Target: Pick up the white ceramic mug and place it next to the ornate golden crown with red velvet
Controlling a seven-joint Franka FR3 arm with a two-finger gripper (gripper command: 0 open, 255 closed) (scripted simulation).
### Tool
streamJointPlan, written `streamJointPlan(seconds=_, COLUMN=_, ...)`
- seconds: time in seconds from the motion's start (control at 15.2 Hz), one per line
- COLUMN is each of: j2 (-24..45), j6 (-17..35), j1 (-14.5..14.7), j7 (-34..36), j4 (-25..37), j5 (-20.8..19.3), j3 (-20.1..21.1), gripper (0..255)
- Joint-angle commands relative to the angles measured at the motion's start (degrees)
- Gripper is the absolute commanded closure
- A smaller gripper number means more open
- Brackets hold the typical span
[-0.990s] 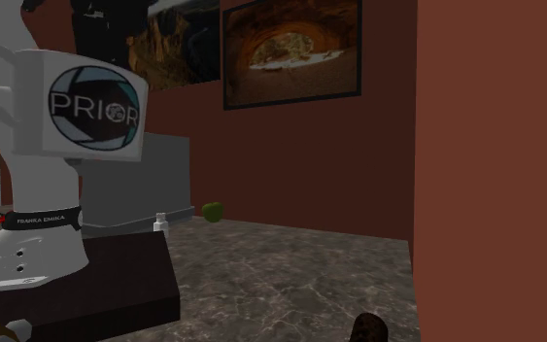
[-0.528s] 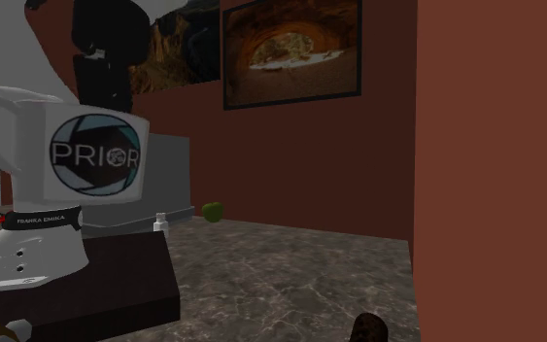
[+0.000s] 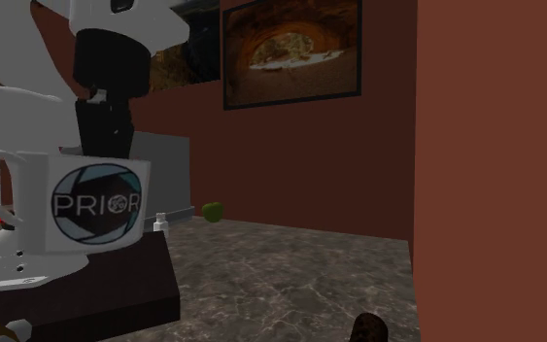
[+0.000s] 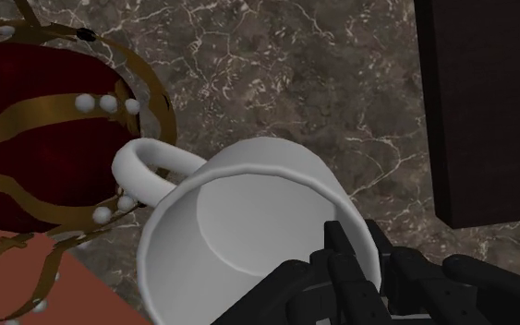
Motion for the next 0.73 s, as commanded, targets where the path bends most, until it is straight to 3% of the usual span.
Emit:
streamJointPlan(seconds=0.0, j2=1.1, j6=2.1, j1=0.1, j7=-0.1, j4=-0.9, j5=-0.1, j3=-0.6, gripper=255)
streamJointPlan(seconds=0.66, j2=8.3, j6=12.1, j1=1.3, j7=-1.0, j4=-4.1, j5=1.1, j3=-3.5, gripper=255)
